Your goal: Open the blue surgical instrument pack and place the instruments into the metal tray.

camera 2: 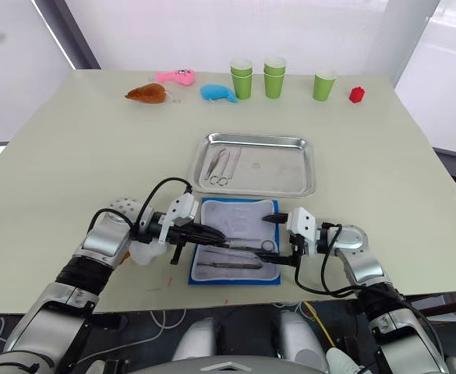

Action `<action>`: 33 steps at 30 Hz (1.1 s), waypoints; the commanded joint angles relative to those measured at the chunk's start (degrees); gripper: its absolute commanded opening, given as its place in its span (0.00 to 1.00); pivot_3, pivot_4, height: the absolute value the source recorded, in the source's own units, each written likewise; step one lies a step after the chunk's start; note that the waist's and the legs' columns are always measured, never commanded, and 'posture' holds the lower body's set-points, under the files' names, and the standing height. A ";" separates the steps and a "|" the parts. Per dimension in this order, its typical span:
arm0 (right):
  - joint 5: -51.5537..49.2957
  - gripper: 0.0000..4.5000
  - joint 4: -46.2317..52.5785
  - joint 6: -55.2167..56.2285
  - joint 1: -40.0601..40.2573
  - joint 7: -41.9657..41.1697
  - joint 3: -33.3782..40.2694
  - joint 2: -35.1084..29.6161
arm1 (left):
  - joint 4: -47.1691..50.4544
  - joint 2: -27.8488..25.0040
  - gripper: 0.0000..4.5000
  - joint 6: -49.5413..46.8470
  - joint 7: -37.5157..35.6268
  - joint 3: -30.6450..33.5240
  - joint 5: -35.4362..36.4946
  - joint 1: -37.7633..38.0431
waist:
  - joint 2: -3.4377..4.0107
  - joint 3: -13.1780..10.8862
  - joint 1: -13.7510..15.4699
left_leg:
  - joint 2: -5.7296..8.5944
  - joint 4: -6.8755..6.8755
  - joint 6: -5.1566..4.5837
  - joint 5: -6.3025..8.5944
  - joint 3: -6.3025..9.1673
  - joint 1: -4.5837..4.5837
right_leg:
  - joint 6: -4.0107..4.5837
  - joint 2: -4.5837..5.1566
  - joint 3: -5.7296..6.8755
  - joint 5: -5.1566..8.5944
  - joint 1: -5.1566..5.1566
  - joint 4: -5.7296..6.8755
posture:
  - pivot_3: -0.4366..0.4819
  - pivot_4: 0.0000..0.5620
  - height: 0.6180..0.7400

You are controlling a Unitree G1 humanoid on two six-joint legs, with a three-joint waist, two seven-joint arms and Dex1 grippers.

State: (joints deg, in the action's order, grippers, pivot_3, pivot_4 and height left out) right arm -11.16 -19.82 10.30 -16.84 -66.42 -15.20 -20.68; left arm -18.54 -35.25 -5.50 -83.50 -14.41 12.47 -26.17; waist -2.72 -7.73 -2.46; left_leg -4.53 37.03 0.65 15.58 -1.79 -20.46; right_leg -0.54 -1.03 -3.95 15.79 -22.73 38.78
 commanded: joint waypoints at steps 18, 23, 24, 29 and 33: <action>5.58 1.00 -7.63 -1.86 3.39 0.49 -4.70 0.21 | 8.55 -2.03 0.01 -7.96 -0.11 -1.94 -2.38 -4.58 | -0.01 -0.01 -0.09 | 0.00 0.02 0.00 0.00 0.05 -0.04 | 0.00 -0.02 -0.01 0.00 -0.01 0.02 | 0.48 0.27 1.00; 5.60 1.00 -7.67 -1.79 3.48 0.61 -4.73 0.43 | 13.12 -3.83 0.01 -14.00 0.65 -3.34 -3.82 -5.95 | -0.01 -0.01 -0.14 | -0.01 0.02 0.00 0.00 0.06 -0.04 | 0.00 -0.04 -0.02 0.00 -0.02 0.02 | 0.48 0.27 1.00; 5.62 1.00 -7.70 -1.78 3.50 0.62 -4.76 0.47 | 14.47 -4.24 0.01 -15.56 0.55 -3.62 -3.73 -6.13 | -0.01 -0.01 -0.15 | -0.01 0.02 0.00 0.00 0.07 -0.03 | 0.00 -0.05 -0.03 0.00 -0.02 0.02 | 0.48 0.27 1.00; 5.66 1.00 -7.84 -1.68 3.46 0.67 -4.78 0.53 | 18.28 -5.70 0.01 -19.17 0.98 -4.39 -4.04 -6.46 | 0.00 -0.04 -0.23 | -0.02 0.01 0.00 0.00 0.08 -0.03 | 0.00 -0.05 -0.06 0.01 -0.02 0.01 | 0.48 0.27 1.00; 5.72 1.00 -8.03 -1.49 3.39 0.65 -4.77 0.54 | 19.79 -6.98 0.01 -20.63 0.91 -4.55 -4.23 -6.51 | 0.00 -0.05 -0.24 | -0.03 0.01 0.00 0.00 0.11 -0.03 | 0.00 -0.06 -0.09 0.02 -0.03 0.02 | 0.48 0.27 1.00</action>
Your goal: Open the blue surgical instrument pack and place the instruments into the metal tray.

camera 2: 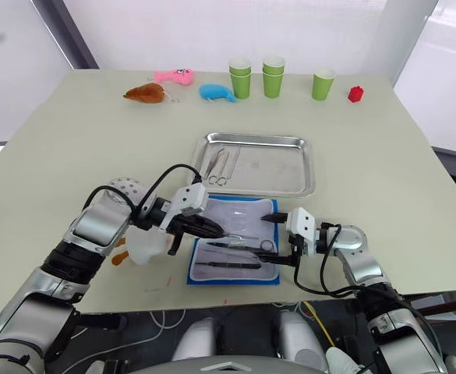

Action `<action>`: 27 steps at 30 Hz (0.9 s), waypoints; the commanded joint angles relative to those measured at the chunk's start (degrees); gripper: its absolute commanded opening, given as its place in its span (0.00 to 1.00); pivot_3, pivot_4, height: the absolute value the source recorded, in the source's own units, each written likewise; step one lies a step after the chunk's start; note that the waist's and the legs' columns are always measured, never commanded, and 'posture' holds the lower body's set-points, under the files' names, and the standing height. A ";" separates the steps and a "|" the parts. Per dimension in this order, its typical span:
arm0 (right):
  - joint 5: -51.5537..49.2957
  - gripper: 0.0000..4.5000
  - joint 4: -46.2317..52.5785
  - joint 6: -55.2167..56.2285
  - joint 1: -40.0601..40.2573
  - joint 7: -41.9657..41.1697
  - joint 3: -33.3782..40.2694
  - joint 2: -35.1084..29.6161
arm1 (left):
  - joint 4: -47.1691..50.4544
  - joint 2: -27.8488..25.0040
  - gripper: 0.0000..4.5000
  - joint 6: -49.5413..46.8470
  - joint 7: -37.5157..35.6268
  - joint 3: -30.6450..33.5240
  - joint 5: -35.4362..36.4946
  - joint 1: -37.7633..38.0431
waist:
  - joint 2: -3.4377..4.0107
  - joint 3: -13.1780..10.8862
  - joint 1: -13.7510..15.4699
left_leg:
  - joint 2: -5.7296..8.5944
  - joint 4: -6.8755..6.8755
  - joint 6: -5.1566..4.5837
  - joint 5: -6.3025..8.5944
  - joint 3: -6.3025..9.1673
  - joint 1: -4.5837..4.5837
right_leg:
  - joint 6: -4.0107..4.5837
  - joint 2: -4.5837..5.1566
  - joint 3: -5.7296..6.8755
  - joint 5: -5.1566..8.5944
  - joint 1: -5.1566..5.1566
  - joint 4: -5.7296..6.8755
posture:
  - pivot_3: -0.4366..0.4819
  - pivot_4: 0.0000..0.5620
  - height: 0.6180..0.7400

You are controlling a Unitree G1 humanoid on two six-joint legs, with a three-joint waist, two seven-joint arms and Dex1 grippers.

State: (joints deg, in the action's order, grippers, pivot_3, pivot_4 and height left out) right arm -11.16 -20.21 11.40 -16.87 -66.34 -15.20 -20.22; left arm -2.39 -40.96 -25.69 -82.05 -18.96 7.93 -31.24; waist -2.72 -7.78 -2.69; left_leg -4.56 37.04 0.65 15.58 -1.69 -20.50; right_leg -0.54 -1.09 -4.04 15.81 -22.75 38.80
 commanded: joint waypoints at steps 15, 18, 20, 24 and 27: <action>5.80 1.00 -7.78 -2.45 3.26 0.14 -4.97 -0.08 | 1.75 -9.57 0.01 2.83 -5.16 1.99 0.98 -3.28 | -0.02 -0.01 0.09 | -0.01 0.00 0.00 0.00 -0.01 0.03 | 0.02 0.02 -0.03 0.01 0.01 -0.01 | 0.48 0.27 1.00; 5.78 1.00 -7.74 -2.44 3.39 0.13 -5.10 0.11 | 0.92 -10.72 0.01 3.09 -6.03 2.44 1.11 -3.99 | -0.02 -0.01 0.04 | -0.01 0.00 0.00 0.00 -0.08 0.05 | 0.02 0.01 -0.02 0.01 0.00 -0.01 | 0.48 0.27 1.00; 5.78 1.00 -7.67 -2.43 3.50 0.09 -5.16 0.15 | 1.06 -11.53 0.01 2.39 -6.80 2.82 1.86 -4.54 | -0.03 -0.01 0.06 | -0.01 0.00 0.00 0.00 -0.07 0.05 | 0.02 0.01 -0.02 0.01 0.00 -0.01 | 0.48 0.27 1.00; 5.75 1.00 -7.63 -2.38 3.55 -0.08 -5.14 -0.01 | 0.89 -14.29 0.01 2.89 -9.59 3.13 2.57 -5.50 | -0.05 -0.02 0.01 | -0.01 0.00 0.00 0.00 -0.09 0.06 | 0.02 0.02 -0.03 0.01 0.00 -0.01 | 0.48 0.27 1.00; 5.72 1.00 -7.67 -2.42 3.49 -0.30 -4.99 -0.28 | 0.68 -18.58 0.01 2.62 -10.43 2.09 7.20 -7.46 | -0.06 -0.03 0.08 | -0.04 -0.03 0.00 0.00 -0.06 0.06 | 0.03 -0.01 -0.03 0.02 -0.01 -0.02 | 0.48 0.27 1.00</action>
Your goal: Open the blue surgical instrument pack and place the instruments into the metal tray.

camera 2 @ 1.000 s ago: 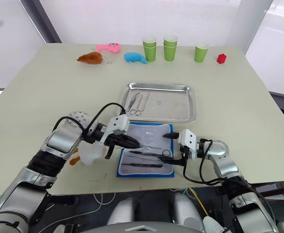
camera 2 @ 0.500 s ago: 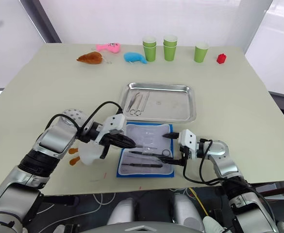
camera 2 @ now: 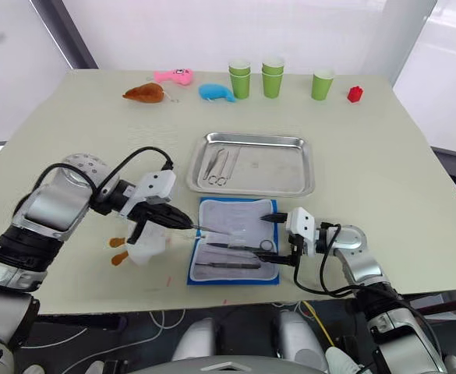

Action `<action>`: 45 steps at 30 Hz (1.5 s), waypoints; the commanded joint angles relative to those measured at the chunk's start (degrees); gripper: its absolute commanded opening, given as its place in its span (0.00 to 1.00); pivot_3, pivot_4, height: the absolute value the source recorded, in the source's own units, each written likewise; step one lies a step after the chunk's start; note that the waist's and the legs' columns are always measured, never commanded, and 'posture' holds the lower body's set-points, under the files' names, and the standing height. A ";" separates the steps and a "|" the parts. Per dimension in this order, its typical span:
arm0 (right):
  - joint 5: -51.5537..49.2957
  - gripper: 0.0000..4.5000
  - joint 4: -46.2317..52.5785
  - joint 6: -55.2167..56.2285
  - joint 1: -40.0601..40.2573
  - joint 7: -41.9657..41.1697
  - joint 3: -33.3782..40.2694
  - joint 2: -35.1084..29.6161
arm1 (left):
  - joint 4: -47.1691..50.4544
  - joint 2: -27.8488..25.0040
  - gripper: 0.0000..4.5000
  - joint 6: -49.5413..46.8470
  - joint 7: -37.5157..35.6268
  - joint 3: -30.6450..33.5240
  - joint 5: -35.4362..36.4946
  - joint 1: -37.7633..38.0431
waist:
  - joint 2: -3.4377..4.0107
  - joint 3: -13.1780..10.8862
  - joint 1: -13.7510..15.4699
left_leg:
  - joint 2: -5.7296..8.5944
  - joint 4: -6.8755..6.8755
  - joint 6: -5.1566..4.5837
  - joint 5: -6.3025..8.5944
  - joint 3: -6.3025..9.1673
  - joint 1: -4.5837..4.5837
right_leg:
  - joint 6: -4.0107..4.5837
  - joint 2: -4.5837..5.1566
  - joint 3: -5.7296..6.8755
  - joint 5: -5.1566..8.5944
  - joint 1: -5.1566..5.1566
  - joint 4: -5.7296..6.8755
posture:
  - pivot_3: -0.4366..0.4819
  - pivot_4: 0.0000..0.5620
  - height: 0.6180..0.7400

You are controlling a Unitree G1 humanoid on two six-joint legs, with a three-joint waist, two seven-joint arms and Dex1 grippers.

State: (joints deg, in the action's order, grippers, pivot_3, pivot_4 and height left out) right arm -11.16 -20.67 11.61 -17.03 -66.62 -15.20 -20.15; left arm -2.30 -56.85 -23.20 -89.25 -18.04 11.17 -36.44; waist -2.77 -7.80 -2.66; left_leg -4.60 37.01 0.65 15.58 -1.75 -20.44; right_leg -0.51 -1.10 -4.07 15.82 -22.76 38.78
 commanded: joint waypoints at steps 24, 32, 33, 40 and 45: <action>5.67 1.00 -6.80 -3.24 3.23 -1.88 -5.06 -1.30 | 2.07 25.01 0.01 -18.58 40.15 12.58 10.98 -8.59 | -0.04 -0.02 0.19 | 0.03 0.06 0.00 0.00 -0.04 -0.05 | -0.26 -0.04 0.04 -0.14 0.02 -0.01 | 0.48 0.27 1.00; 5.79 1.00 -7.40 -3.31 2.19 -2.53 -5.12 -1.41 | 0.79 41.89 0.01 -25.56 64.30 15.38 6.93 -8.01 | -0.15 0.08 0.14 | 0.09 0.12 0.01 0.00 -0.02 -0.11 | -0.28 0.01 0.02 -0.18 0.03 0.01 | 0.48 0.27 1.00; 5.85 1.00 -7.55 -3.23 2.05 -2.56 -5.17 -1.31 | -0.12 43.99 0.01 -25.84 67.16 16.20 6.49 -8.02 | -0.15 0.09 0.17 | 0.09 0.12 0.01 0.00 0.02 -0.12 | -0.28 0.01 0.02 -0.18 0.03 0.00 | 0.48 0.27 1.00; 5.79 1.00 -7.70 -3.16 1.88 -2.86 -5.49 -0.87 | -4.48 51.82 0.01 -22.30 79.40 14.84 -0.23 -6.68 | -0.10 0.08 0.08 | 0.11 0.14 0.02 0.00 0.17 -0.12 | -0.29 -0.01 0.02 -0.19 0.07 0.02 | 0.48 0.27 1.00; 5.68 1.00 -7.50 -3.77 1.63 -3.18 -5.62 -0.79 | -7.25 56.31 0.01 -21.12 84.26 15.13 -2.48 -5.95 | -0.10 0.08 0.07 | 0.14 0.14 0.02 0.00 0.20 -0.13 | -0.29 0.00 0.05 -0.20 0.09 0.01 | 0.48 0.27 1.00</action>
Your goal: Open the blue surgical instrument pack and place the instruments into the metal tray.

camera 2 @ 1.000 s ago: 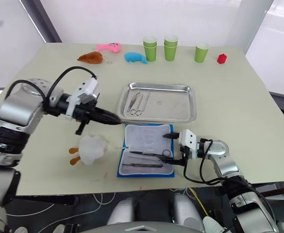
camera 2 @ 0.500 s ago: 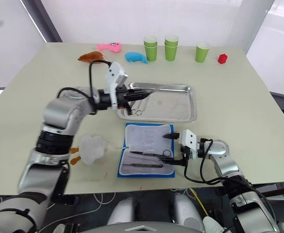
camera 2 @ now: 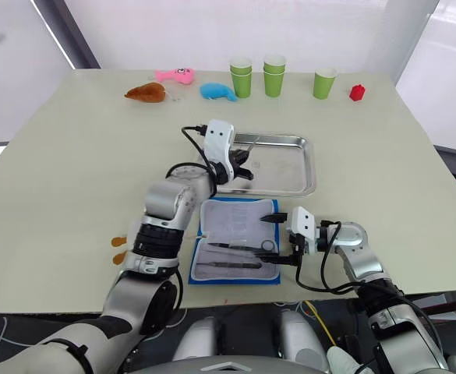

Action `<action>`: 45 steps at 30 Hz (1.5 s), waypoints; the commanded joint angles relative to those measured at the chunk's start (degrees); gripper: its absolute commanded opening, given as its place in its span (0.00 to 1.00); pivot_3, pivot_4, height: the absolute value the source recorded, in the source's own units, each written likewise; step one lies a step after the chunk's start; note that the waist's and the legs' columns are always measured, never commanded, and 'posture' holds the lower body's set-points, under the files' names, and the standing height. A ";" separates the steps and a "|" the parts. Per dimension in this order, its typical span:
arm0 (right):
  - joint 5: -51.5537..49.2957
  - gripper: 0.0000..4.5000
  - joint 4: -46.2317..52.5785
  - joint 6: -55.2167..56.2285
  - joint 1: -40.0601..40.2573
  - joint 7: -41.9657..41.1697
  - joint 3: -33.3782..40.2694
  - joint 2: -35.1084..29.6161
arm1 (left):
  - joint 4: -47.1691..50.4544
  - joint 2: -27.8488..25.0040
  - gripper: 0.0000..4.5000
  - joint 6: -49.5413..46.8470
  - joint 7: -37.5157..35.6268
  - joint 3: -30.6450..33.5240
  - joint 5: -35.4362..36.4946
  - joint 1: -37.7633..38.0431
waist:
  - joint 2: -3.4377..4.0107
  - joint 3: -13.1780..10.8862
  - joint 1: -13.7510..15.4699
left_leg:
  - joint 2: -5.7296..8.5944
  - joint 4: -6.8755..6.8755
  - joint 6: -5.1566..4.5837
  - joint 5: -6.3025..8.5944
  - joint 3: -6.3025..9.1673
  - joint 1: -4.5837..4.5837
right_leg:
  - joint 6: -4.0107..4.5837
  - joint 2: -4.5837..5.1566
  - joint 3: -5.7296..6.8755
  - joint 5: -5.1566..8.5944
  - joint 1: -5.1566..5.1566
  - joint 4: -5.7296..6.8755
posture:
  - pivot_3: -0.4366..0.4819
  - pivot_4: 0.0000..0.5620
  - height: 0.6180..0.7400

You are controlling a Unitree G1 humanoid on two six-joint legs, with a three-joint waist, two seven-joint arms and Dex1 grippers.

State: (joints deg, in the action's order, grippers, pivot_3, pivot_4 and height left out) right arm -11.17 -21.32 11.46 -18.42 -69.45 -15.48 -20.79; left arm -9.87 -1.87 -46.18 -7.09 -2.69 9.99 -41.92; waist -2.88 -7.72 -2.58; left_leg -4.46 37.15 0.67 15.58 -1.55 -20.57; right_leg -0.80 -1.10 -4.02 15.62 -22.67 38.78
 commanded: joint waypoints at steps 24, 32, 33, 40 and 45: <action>5.75 1.00 -6.62 -3.19 3.45 0.45 -5.12 -0.04 | -7.21 3.76 0.01 3.11 9.25 1.94 -5.66 -0.50 | 0.08 -0.04 -0.13 | 0.13 -0.04 0.01 0.00 0.22 -0.01 | -0.03 -0.01 0.15 0.01 0.01 -0.01 | 0.48 0.27 1.00; 5.73 1.00 -6.35 -3.17 3.71 0.64 -5.14 0.00 | -7.86 4.08 0.22 3.98 10.39 3.04 -6.04 -0.61 | 0.07 -0.04 -0.13 | 0.13 -0.05 0.02 0.00 0.23 0.00 | -0.03 -0.01 0.16 0.01 0.02 -0.01 | 0.48 0.27 1.00; 5.72 1.00 -6.35 -3.17 3.73 0.65 -5.13 0.01 | -7.87 4.12 0.32 4.11 10.55 3.08 -6.08 -0.65 | 0.07 -0.04 -0.13 | 0.13 -0.05 0.02 0.00 0.23 0.00 | -0.03 -0.01 0.16 0.01 0.03 -0.01 | 0.48 0.27 1.00; 5.78 1.00 -6.41 -3.20 3.74 0.76 -5.13 0.00 | -6.47 4.59 0.53 7.61 9.49 3.70 -5.16 -1.10 | 0.07 -0.04 -0.13 | 0.13 -0.05 0.02 0.00 0.25 0.00 | -0.03 -0.01 0.18 0.01 0.04 -0.02 | 0.48 0.27 1.00; 5.80 1.00 -6.51 -3.17 3.71 0.83 -5.12 0.03 | -4.15 3.36 0.53 10.27 3.66 1.08 -4.66 -1.22 | 0.08 -0.04 -0.13 | 0.13 -0.05 0.02 0.00 0.24 0.00 | -0.03 -0.01 0.19 0.01 0.06 -0.03 | 0.48 0.27 1.00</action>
State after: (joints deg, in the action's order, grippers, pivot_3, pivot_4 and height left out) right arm -11.10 -21.34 11.21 -18.62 -69.22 -15.56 -20.73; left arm -17.86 2.22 -38.49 0.48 0.49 4.80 -41.49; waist -2.80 -7.77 -2.70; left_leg -4.33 37.10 0.69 15.58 -1.31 -20.57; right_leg -0.84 -1.11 -3.82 15.64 -22.61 38.75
